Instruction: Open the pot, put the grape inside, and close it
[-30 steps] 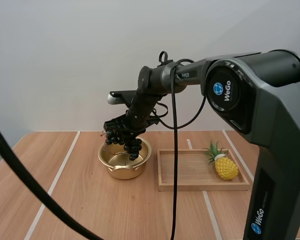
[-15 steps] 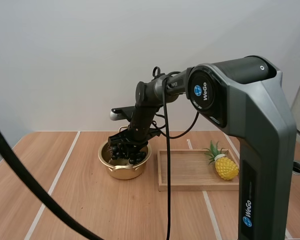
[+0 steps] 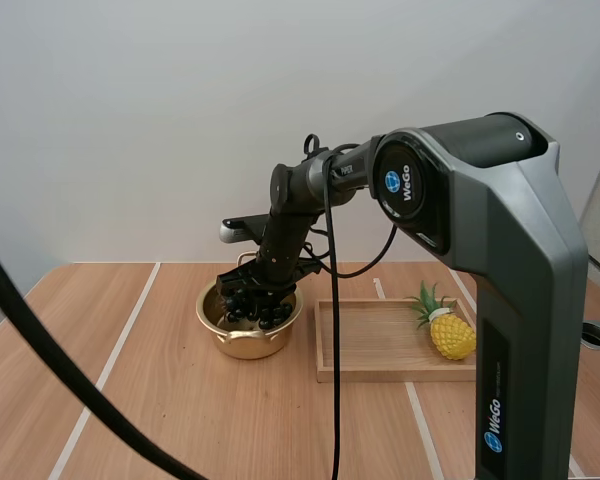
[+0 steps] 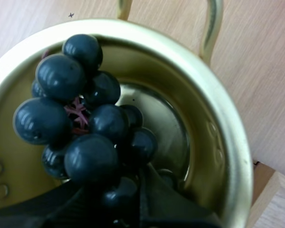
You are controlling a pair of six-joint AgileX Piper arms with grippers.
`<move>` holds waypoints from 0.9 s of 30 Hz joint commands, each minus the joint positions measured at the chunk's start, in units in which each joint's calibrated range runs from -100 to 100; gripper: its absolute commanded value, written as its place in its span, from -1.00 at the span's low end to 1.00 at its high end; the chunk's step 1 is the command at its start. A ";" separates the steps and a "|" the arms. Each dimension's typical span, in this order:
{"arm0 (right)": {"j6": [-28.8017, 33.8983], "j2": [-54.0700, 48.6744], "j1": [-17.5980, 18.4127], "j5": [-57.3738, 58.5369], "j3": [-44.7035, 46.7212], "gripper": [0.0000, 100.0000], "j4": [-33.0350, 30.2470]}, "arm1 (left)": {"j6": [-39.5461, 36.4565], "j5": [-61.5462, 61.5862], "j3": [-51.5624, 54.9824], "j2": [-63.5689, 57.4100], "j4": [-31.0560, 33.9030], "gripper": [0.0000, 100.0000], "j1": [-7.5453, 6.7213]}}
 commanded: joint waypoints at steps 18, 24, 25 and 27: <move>0.06 2.67 0.02 10.52 0.76 -1.00 -3.16 | -0.07 -1.31 -0.29 0.00 -0.06 -1.00 0.02; 0.06 2.67 0.02 10.18 0.76 0.74 -3.53 | -0.07 -1.31 -0.29 0.00 -0.06 -1.00 0.02; 1.10 2.67 0.02 9.30 0.76 1.00 -4.17 | -0.07 -1.31 -0.29 0.00 -0.06 -1.00 0.02; 3.21 2.67 0.02 9.09 0.76 1.00 -5.21 | -0.07 -1.31 -0.29 0.00 -0.06 -1.00 0.02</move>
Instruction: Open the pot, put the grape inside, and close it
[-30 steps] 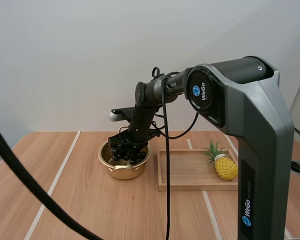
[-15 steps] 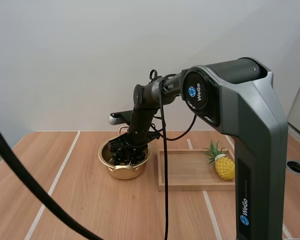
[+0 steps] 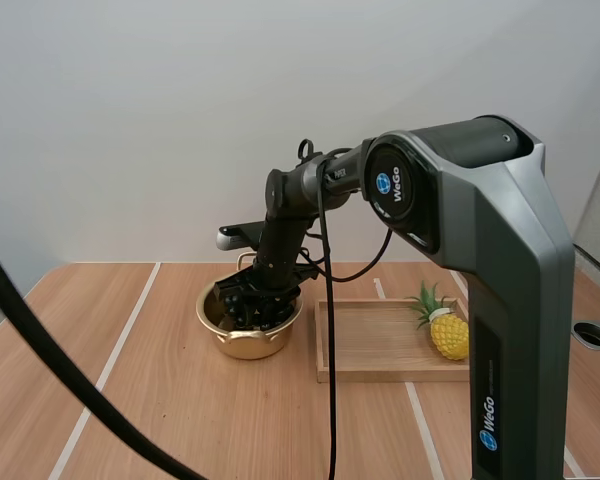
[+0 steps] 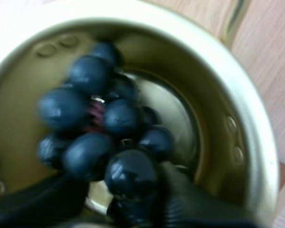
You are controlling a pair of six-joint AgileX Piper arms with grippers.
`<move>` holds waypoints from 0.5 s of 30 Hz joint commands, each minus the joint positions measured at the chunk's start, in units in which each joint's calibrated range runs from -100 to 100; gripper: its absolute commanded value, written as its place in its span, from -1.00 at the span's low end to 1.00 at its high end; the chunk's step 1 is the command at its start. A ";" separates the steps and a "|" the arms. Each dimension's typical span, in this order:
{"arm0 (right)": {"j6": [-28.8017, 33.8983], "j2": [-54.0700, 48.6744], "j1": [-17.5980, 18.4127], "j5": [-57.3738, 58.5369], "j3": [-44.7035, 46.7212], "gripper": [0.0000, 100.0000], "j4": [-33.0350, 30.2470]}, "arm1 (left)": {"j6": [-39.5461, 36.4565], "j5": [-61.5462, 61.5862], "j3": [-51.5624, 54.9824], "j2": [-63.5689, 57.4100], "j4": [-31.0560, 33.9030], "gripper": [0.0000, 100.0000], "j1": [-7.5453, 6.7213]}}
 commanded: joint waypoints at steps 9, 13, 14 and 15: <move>1.88 0.67 -0.21 9.60 -0.28 1.00 -4.39 | -0.07 -1.31 -0.29 0.00 -0.06 -1.00 0.02; 1.88 -0.08 -0.21 16.23 -5.34 1.00 -4.39 | -0.07 -1.31 -0.29 0.00 -0.06 -1.00 0.02; 1.88 -0.45 -0.21 17.80 -6.64 1.00 -4.39 | -0.07 -1.31 -0.29 0.00 -0.06 -1.00 0.02; 1.88 -0.91 -0.21 19.07 -7.77 1.00 -4.39 | -0.07 -1.31 -0.29 0.00 -0.06 -1.00 0.02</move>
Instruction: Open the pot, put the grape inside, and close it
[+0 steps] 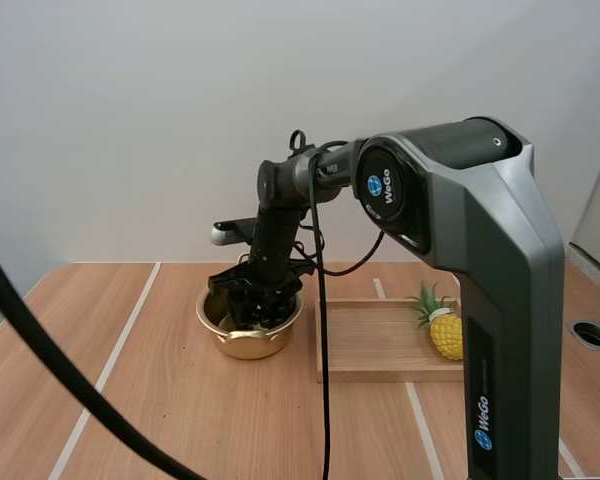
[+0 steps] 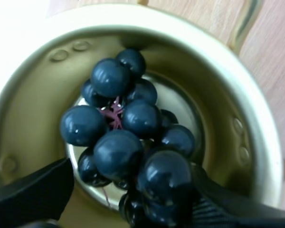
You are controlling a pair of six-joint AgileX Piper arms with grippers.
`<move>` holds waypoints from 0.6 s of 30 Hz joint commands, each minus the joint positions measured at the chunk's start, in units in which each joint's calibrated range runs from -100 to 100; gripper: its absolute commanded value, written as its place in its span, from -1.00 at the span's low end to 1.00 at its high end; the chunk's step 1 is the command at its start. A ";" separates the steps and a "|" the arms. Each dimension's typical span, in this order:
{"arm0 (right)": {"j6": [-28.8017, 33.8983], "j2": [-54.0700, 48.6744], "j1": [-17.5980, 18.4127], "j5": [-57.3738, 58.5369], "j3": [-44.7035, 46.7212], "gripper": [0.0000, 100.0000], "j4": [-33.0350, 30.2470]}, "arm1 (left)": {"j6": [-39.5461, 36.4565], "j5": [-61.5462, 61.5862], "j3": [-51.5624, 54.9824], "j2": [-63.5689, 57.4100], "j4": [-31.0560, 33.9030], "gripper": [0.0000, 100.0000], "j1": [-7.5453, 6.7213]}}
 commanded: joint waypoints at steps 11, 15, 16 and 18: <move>0.56 -9.21 -0.44 10.33 -7.95 1.00 -2.87 | -0.07 -1.31 -0.29 0.00 -0.06 -1.00 0.02; 0.56 -13.00 -0.44 10.33 -9.18 1.00 -2.87 | -0.07 -1.31 -0.29 0.00 -0.06 -1.00 0.02; 0.56 -13.83 -0.44 10.33 -9.64 1.00 -2.98 | -0.07 -1.31 -0.29 0.00 -0.06 -1.00 0.02; 0.64 -16.04 -0.44 10.33 -10.20 1.00 -3.44 | -0.07 -1.31 -0.29 0.00 -0.06 -1.00 0.02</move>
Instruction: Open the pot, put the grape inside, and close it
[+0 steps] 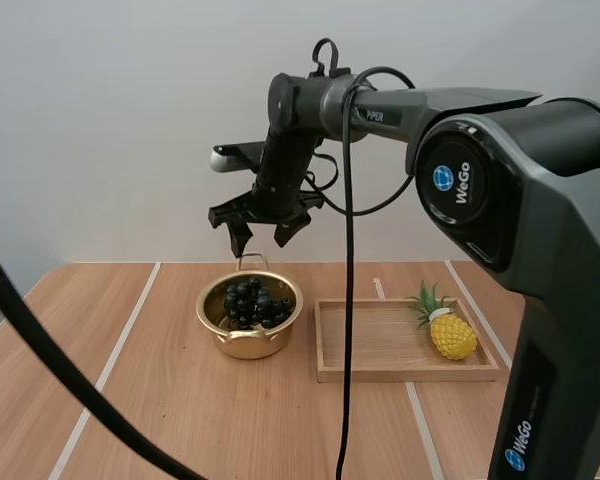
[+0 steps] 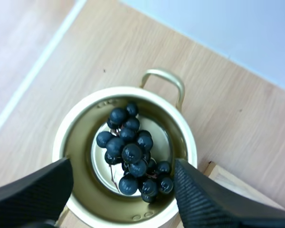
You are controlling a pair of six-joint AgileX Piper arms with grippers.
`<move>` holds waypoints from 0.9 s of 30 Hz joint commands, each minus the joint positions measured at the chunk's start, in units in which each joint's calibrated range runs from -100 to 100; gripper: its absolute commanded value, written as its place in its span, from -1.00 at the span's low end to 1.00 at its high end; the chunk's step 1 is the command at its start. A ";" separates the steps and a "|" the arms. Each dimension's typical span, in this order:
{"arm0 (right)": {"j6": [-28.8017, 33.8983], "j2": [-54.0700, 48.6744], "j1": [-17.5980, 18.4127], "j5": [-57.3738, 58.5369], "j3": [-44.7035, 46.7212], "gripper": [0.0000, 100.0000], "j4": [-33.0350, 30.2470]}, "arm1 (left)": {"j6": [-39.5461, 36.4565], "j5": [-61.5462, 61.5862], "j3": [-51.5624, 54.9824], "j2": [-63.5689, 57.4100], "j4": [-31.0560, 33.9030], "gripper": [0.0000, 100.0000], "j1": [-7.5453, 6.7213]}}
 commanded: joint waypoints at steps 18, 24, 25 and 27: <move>21.81 -28.32 -0.36 -5.24 -1.10 1.00 -39.44 | -0.07 -1.31 -0.29 0.00 -0.06 -1.00 0.02; 28.02 -36.73 -0.36 -9.71 -1.10 1.00 -48.21 | -0.07 -1.31 -0.29 0.00 -0.06 -1.00 0.02; 28.14 -38.12 -0.36 -10.89 -1.10 1.00 -48.79 | -0.07 -1.31 -0.29 0.00 -0.06 -1.00 0.02; 28.14 -40.83 -0.36 -12.56 -1.10 0.27 -49.30 | -0.07 -1.31 -0.29 0.00 -0.06 -1.00 0.02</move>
